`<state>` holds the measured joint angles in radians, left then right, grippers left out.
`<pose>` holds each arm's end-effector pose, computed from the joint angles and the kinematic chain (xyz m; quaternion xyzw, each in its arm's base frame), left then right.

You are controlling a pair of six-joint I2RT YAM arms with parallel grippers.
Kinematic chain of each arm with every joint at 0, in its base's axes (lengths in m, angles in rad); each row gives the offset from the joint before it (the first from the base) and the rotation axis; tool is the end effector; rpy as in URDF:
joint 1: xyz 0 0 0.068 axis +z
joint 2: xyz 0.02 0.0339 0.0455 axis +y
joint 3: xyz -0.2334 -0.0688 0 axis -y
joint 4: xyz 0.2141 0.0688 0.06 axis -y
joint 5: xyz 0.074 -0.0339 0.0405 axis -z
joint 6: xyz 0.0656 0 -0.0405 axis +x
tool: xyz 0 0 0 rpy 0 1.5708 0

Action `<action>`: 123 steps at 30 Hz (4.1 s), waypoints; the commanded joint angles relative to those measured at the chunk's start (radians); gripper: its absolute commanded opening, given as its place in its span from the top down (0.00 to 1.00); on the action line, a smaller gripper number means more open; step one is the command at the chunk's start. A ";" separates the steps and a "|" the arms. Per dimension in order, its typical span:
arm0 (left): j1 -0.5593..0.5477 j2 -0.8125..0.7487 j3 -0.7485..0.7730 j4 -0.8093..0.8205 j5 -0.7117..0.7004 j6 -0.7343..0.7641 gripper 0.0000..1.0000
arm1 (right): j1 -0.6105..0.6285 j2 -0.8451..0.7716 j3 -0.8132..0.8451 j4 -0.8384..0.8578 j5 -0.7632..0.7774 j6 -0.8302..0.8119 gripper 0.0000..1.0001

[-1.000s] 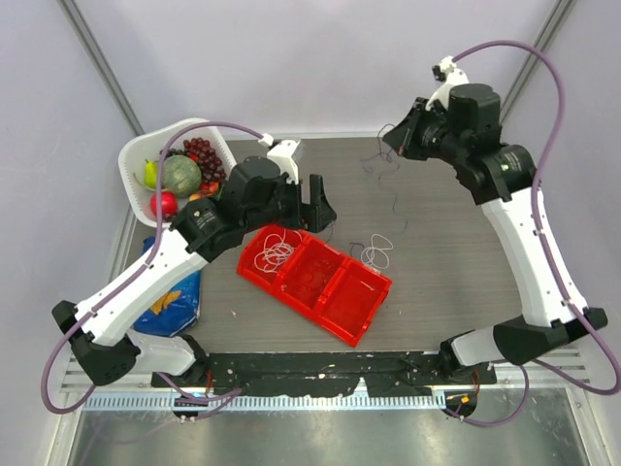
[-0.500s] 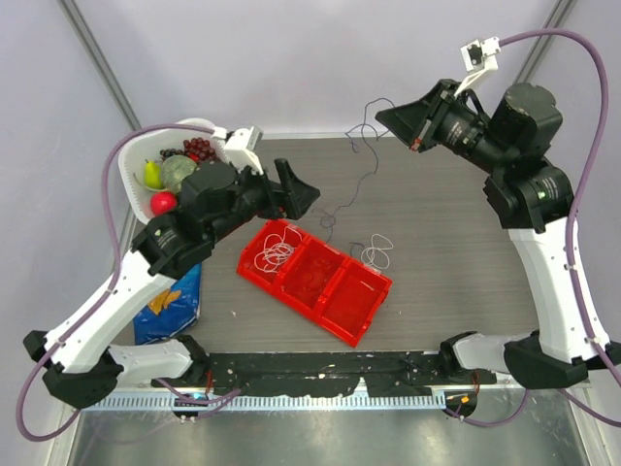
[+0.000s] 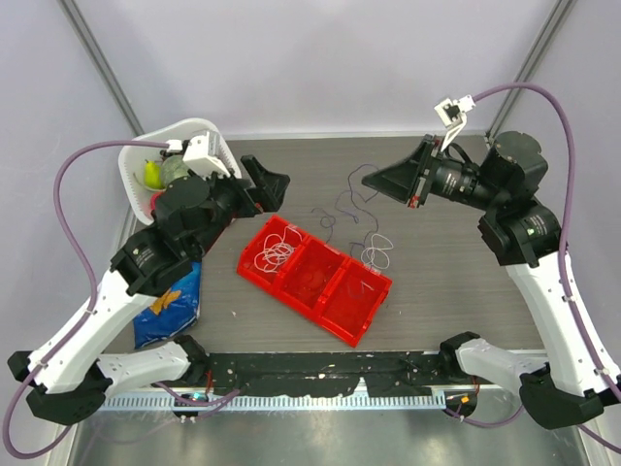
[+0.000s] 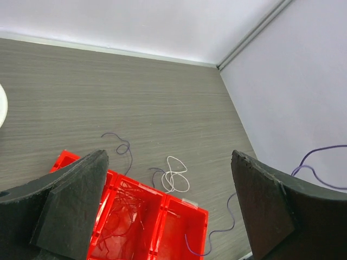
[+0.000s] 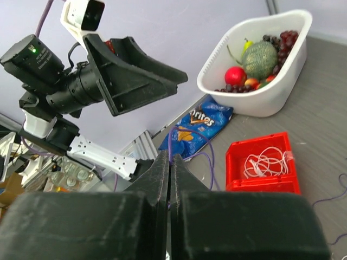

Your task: Untangle the cables

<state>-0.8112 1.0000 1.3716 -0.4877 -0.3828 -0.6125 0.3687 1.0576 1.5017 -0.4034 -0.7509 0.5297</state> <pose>0.1593 -0.1322 0.4279 -0.0531 0.7422 -0.3188 0.5871 0.1656 0.1120 0.4680 -0.2118 0.6635 0.5202 0.4942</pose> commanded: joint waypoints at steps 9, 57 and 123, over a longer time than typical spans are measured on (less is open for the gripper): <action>0.003 0.052 0.009 0.055 -0.045 -0.067 0.00 | 0.119 -0.007 -0.090 -0.046 -0.059 -0.013 0.99; 0.004 0.103 0.034 0.015 0.027 -0.021 0.00 | 0.141 -0.048 -0.417 -0.425 0.285 -0.217 0.99; 0.004 0.126 0.041 0.000 0.082 -0.039 0.00 | 0.348 0.286 -0.546 -0.413 0.561 -0.180 0.96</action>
<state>-0.8112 1.1275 1.3708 -0.4919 -0.3099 -0.6506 0.7116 1.2991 0.8967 -0.8265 -0.2379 0.3431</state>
